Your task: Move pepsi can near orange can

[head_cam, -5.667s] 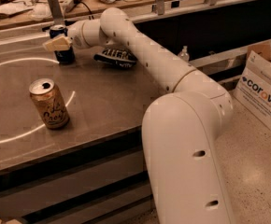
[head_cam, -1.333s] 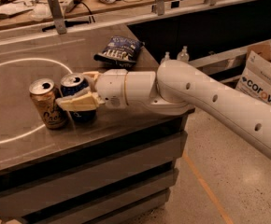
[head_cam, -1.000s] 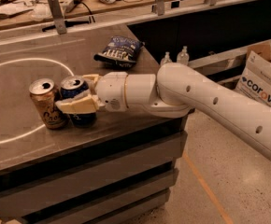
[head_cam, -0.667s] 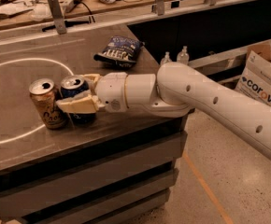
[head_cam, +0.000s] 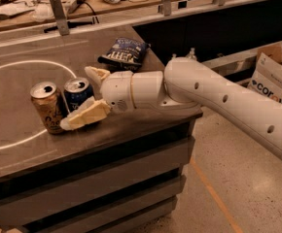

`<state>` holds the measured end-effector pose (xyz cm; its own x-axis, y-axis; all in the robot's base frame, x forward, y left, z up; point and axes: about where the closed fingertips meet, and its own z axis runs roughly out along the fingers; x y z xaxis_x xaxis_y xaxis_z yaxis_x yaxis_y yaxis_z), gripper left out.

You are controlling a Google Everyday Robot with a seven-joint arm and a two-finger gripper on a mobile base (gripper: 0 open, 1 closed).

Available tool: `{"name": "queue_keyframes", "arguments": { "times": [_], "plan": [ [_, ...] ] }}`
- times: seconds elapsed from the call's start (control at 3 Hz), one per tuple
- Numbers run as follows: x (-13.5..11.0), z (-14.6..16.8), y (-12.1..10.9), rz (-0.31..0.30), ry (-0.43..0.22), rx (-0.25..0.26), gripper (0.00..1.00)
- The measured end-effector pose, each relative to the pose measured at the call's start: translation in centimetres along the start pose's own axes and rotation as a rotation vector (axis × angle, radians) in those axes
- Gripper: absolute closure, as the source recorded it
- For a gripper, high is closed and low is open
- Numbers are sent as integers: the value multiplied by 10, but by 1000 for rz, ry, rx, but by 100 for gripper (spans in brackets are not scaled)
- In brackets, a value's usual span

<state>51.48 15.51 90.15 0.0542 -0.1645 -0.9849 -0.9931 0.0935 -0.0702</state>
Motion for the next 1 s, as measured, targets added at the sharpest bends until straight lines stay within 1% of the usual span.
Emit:
{"name": "queue_keyframes", "arguments": {
  "times": [0.33,0.67,1.0],
  "plan": [
    [2,-11,-1,-9,36,12,0],
    [2,-74,-11,-27,158,136,0],
    [3,-116,-20,-41,247,218,0]
  ]
}}
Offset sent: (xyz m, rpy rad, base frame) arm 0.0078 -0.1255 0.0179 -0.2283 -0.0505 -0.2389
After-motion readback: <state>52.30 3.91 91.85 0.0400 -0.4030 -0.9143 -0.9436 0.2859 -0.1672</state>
